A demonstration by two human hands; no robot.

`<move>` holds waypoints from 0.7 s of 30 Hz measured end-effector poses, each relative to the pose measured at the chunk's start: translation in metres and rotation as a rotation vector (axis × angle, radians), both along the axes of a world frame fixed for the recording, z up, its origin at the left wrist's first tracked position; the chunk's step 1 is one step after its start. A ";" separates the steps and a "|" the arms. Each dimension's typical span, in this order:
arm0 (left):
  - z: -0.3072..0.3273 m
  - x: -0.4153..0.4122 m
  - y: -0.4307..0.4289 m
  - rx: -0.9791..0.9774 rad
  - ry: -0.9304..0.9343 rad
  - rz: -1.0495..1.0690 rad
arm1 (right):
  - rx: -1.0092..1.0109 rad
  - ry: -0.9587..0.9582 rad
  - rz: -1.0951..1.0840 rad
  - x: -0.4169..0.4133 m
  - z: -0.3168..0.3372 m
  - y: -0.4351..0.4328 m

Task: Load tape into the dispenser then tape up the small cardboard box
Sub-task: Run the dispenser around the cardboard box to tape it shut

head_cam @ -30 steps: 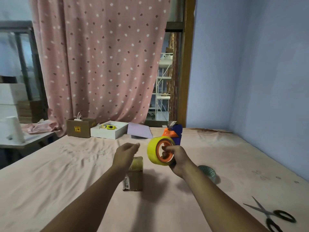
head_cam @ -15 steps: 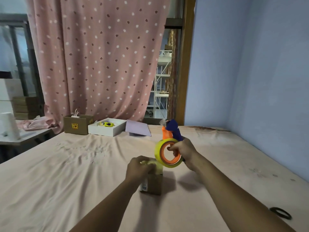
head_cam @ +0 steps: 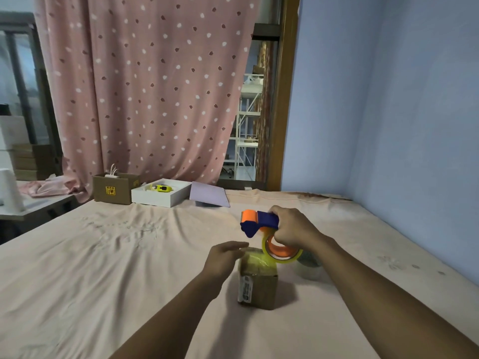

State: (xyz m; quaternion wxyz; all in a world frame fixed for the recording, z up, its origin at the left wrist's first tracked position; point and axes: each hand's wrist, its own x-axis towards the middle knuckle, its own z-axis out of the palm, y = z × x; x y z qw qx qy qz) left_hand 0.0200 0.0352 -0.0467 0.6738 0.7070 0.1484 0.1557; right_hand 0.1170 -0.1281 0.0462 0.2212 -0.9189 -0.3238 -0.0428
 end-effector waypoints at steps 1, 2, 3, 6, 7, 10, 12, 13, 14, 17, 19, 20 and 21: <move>0.002 0.001 0.003 -0.040 0.006 0.046 | -0.007 -0.005 0.001 -0.001 0.000 0.000; 0.006 0.001 0.006 -0.080 0.018 0.082 | -0.018 -0.008 0.003 -0.002 0.002 0.001; 0.009 0.002 0.011 -0.128 0.038 0.090 | -0.035 -0.014 0.010 -0.002 0.003 0.002; 0.020 0.004 0.023 -0.304 0.067 0.018 | -0.114 -0.071 0.039 -0.003 0.008 0.005; 0.022 0.005 0.026 -0.324 0.066 -0.003 | -0.135 -0.087 0.045 -0.004 0.009 0.006; 0.029 0.006 0.027 -0.304 0.064 -0.028 | -0.186 -0.116 0.051 -0.004 0.012 0.008; 0.027 0.008 0.028 -0.282 0.063 -0.014 | -0.215 -0.131 0.058 -0.005 0.013 0.010; 0.026 0.008 0.028 -0.283 0.061 -0.008 | -0.226 -0.135 0.060 -0.005 0.013 0.011; 0.026 0.008 0.028 -0.298 0.059 -0.005 | -0.236 -0.141 0.063 -0.005 0.012 0.011; 0.025 0.006 0.028 -0.371 0.063 0.001 | -0.260 -0.159 0.072 -0.005 0.011 0.012; 0.027 0.004 0.028 -0.388 0.075 0.022 | -0.272 -0.163 0.079 -0.005 0.011 0.013; 0.028 0.004 0.028 -0.395 0.081 0.036 | -0.280 -0.163 0.081 -0.005 0.011 0.013; 0.029 0.004 0.027 -0.403 0.085 0.052 | -0.288 -0.163 0.083 -0.005 0.010 0.014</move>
